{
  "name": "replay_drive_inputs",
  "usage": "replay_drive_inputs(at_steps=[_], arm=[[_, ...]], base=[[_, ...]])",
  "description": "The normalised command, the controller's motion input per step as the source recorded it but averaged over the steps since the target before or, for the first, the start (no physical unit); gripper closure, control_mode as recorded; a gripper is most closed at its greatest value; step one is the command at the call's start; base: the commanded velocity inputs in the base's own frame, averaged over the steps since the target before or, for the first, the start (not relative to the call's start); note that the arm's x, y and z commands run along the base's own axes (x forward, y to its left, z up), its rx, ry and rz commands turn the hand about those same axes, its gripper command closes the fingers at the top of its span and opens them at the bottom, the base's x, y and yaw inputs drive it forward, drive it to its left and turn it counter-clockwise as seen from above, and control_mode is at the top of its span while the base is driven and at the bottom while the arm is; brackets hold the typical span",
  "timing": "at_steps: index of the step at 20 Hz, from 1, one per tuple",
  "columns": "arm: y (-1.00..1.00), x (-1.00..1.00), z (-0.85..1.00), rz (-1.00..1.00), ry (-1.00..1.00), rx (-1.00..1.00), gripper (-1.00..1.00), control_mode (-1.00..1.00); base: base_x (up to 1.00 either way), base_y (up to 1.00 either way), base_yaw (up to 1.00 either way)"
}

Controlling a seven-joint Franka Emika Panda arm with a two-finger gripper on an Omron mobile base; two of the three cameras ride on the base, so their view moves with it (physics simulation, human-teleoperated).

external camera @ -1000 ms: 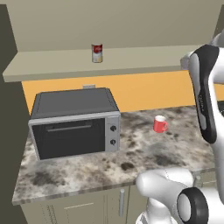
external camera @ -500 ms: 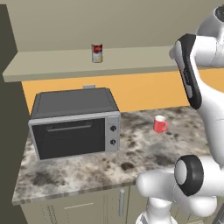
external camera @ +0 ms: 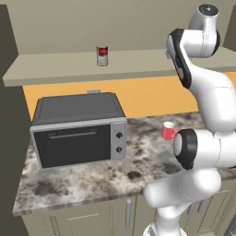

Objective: Restock the canned food cabinet by taking the new fresh canned food from the counter and placing it in the cabinet. Then, take the old canned food from the cabinet and place it on the counter.

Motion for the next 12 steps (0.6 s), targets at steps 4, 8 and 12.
replay_drive_inputs(at_steps=[4, 8, 12], arm=[[-0.05, 0.62, -0.26, 0.00, 0.13, 0.00, -1.00, -1.00], [-0.01, 0.61, -0.02, 0.00, 0.00, 0.00, -1.00, -1.00], [0.00, 0.48, -0.03, 0.00, -0.01, -0.01, -1.00, -1.00]], base=[[0.00, 0.00, 0.00], [0.00, 0.00, 0.00], [0.00, 0.00, 0.00]])
